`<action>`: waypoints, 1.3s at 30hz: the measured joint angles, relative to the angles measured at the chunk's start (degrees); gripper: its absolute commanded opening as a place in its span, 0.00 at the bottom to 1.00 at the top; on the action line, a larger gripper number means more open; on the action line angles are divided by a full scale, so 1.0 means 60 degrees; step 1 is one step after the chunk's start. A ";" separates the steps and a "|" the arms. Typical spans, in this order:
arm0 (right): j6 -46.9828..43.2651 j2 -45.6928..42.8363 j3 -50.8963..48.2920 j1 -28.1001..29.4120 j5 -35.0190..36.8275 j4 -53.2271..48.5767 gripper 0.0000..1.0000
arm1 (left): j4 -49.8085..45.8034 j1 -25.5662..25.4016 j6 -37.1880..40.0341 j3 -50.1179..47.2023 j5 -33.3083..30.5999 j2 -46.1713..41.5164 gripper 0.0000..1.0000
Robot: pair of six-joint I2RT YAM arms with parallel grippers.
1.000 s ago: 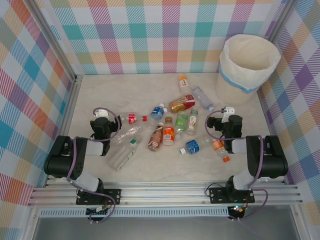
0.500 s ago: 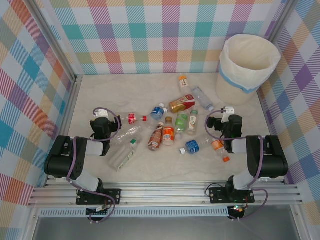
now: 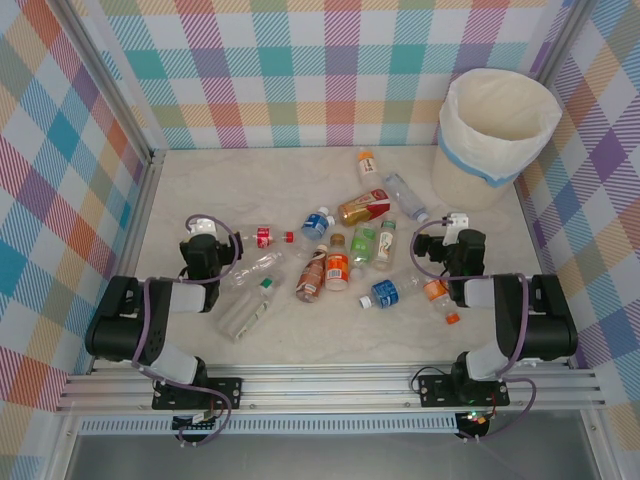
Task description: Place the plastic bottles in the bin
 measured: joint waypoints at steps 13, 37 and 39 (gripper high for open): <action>0.0678 -0.3942 0.1570 0.0000 0.0448 -0.5311 1.00 | -0.3931 0.0000 -0.1348 0.1198 0.0051 -0.4036 1.00; 0.4404 -0.4794 0.3756 0.0138 0.1453 -1.6385 0.99 | -0.6535 0.0007 -0.4462 0.1013 0.0073 -0.6091 1.00; 0.4390 -0.4222 0.3705 0.0335 0.1308 -1.6309 0.98 | -0.6543 0.0011 -0.4550 0.0962 -0.0044 -0.6124 1.00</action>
